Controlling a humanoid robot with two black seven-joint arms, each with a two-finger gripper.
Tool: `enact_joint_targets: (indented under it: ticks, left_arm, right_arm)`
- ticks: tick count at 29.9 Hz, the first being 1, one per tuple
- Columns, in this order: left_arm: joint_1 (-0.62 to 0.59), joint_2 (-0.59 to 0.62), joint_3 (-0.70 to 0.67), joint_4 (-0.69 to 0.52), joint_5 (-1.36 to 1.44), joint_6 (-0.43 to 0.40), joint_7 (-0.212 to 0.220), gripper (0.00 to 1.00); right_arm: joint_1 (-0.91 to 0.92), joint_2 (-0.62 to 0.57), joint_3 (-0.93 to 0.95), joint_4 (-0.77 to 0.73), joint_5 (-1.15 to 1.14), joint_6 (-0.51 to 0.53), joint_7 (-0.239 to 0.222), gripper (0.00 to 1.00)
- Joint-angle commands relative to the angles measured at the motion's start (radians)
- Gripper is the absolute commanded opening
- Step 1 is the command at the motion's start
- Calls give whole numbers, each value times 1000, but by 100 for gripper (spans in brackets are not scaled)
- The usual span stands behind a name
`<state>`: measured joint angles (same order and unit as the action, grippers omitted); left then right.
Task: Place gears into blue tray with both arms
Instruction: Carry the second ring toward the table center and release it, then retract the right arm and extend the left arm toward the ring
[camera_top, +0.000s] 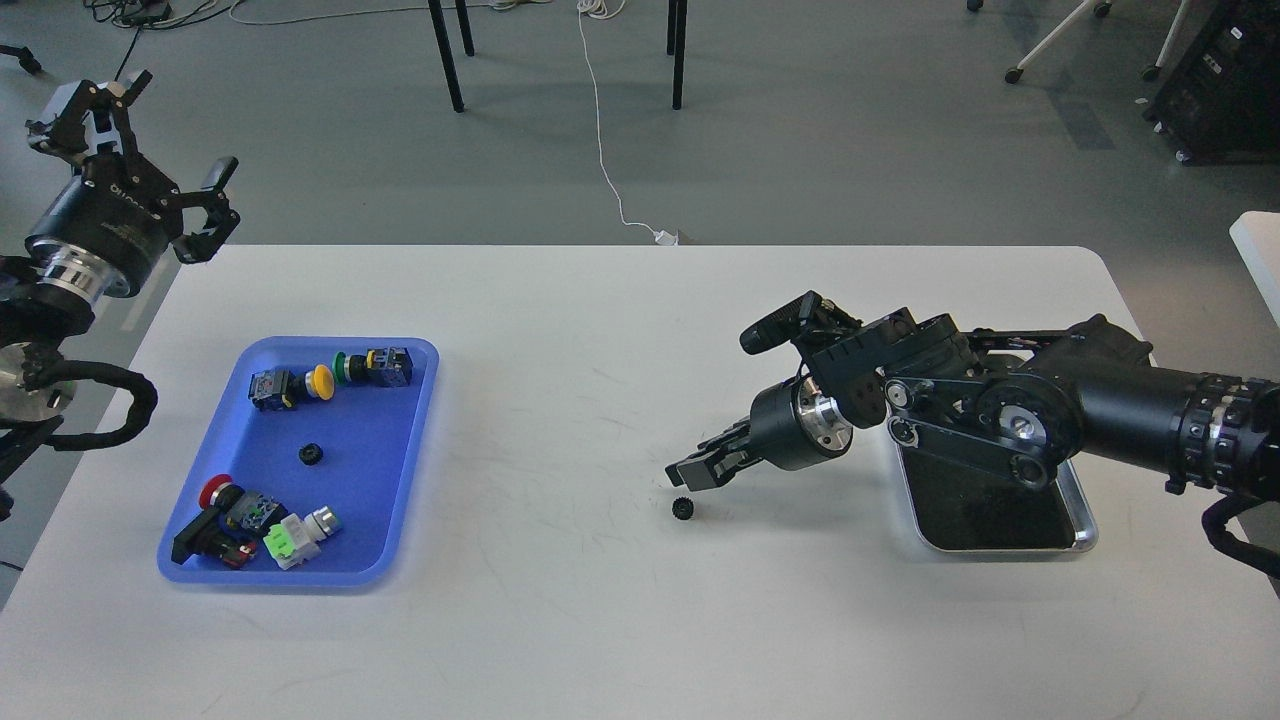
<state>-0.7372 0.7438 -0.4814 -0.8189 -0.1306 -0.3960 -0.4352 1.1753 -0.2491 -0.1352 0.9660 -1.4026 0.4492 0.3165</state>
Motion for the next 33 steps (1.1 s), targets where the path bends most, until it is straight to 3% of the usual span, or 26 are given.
enact_joint_targets:
  ticks: [1,6,11,14,23,28,33]
  left_arm:
    - [-1,37,-11,-12,-3,-13,-4,98]
    - [-4,49,-22,-35,5,-93,12,98]
    - [-21,45,-14,-106,107,-93,58,98]
    - [-48,46,-14,-195,267,-93,78,98]
    - [-94,37,-29,-406,776,-93,73,98]
    - [-100,-9,-25,-546,1064,-66,78,97]
    - [-87,-113,-13,-654,1483,12,78,97]
  right_arm:
    - [-3,-30,129,-58,30,0,-11,88]
    - [-5,-62,272,-110,197,-3,-60,95]
    - [-6,-140,389,-151,374,-9,-54,96]
    - [-48,-200,468,-158,514,-9,-53,96]
    - [-351,-300,771,-148,1106,-18,-37,97]
    - [-518,-326,914,-150,1275,29,-14,97]
    - [-660,-329,1049,-150,1363,39,-7,97]
